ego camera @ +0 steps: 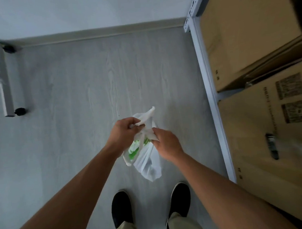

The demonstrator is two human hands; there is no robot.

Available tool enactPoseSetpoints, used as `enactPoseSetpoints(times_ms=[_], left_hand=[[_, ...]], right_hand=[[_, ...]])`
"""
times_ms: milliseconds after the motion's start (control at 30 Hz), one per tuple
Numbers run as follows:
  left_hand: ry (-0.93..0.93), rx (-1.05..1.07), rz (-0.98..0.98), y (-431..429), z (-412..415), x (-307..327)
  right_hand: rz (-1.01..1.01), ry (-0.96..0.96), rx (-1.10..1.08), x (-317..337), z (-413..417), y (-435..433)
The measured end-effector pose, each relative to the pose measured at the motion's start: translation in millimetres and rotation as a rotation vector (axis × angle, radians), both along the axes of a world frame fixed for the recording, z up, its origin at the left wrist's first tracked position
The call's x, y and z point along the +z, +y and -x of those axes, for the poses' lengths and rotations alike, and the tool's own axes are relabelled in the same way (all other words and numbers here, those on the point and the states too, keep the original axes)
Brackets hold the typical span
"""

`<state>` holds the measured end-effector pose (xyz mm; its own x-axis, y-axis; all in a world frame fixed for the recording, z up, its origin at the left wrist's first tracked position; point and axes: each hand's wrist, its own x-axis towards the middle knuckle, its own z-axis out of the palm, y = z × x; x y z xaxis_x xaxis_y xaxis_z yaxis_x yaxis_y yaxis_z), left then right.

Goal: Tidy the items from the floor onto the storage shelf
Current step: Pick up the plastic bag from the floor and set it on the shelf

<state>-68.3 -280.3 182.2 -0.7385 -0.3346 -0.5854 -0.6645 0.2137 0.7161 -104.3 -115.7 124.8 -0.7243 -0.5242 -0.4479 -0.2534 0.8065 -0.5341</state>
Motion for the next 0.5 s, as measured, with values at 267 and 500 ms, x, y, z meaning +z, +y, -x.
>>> enactPoseSetpoints(times_ms=[267, 500], left_hand=[[0.211, -0.290, 0.174, 17, -57, 204], [0.544, -0.685, 0.027, 76, -92, 365]], right_hand=[[0.080, -0.028, -0.159, 251, -69, 49], [0.112, 0.034, -0.435, 457, -138, 113]])
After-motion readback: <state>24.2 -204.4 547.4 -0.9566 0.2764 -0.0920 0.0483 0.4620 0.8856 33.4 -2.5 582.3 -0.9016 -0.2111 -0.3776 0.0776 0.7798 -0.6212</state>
